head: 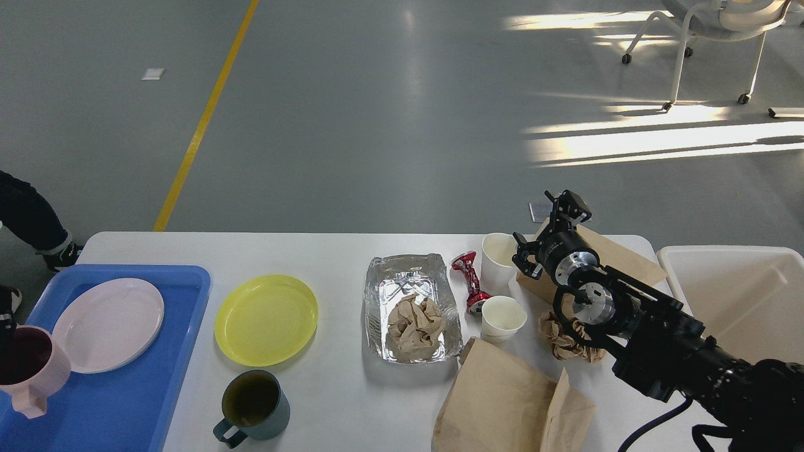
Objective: Tidy desktop
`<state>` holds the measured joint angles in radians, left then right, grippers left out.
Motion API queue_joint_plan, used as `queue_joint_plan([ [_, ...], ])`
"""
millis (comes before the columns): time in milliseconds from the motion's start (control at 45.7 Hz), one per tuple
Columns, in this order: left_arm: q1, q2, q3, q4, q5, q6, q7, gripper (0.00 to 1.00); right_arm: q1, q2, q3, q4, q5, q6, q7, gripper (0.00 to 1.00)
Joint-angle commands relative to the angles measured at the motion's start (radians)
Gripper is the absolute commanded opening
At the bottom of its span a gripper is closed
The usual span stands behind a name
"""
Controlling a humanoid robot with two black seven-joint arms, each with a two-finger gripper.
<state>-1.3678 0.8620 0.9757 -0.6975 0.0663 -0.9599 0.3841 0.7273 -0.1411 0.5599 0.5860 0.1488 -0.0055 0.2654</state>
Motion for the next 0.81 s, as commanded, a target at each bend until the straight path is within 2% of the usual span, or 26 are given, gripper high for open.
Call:
queue_joint_plan([
  [0,0.038,0.0,0.001,0.03,0.0,0.0,-0.002,0.0,0.0,0.0,0.0,0.0,0.0,-0.001,0.0,1.0],
  [197,0.084,0.0,0.0,0.039,-0.002,0.0,-0.005,0.0,0.0,0.0,0.0,0.0,0.0,-0.001,0.0,1.0],
  [394,0.159,-0.011,-0.011,0.116,-0.002,0.0,-0.008,0.0,0.0,0.0,0.0,0.0,0.0,-0.001,0.0,1.0],
  [788,0.22,-0.017,-0.06,0.161,-0.003,0.0,-0.008,0.0,0.0,0.0,0.0,0.0,0.0,0.001,0.0,1.0],
])
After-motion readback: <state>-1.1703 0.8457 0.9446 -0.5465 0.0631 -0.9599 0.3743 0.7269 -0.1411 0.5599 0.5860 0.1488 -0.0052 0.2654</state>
